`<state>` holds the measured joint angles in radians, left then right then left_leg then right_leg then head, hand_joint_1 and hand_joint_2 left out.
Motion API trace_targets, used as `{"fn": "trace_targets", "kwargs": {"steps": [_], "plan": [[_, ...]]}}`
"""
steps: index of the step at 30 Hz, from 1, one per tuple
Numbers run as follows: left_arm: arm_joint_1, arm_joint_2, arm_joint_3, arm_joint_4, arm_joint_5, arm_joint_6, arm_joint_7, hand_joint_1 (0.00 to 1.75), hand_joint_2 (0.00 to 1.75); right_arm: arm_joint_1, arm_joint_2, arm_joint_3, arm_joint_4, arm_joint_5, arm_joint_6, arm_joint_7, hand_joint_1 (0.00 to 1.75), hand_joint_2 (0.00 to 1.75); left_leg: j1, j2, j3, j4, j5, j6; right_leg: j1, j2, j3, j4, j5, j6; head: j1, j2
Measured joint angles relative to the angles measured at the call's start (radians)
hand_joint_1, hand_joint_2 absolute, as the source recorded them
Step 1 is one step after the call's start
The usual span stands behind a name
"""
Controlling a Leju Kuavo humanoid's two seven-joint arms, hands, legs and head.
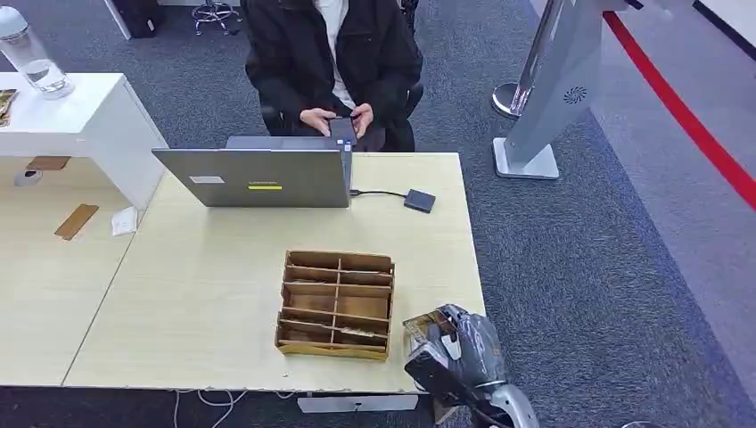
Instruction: Pass the card to the sensor for recognition and then transmit it.
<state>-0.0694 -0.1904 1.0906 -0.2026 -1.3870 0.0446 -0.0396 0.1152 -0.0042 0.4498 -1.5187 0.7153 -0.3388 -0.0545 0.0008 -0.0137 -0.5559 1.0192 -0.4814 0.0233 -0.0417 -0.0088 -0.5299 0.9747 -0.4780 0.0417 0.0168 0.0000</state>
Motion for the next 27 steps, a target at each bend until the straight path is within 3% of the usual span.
{"fn": "trace_targets", "kwargs": {"steps": [27], "plan": [[0.002, 0.0, 0.0, 0.0, -0.007, 0.0, 0.0, 0.0, 0.0, 0.01, 0.024, -0.036, 0.069, -0.037, 0.055, 0.077, 1.75, 1.75, 0.0, 0.0, 0.0, 0.0, 0.0, 0.0, 0.0, 0.0, 0.0, 0.0, 0.0, 0.0, 0.0, 0.0]]}}
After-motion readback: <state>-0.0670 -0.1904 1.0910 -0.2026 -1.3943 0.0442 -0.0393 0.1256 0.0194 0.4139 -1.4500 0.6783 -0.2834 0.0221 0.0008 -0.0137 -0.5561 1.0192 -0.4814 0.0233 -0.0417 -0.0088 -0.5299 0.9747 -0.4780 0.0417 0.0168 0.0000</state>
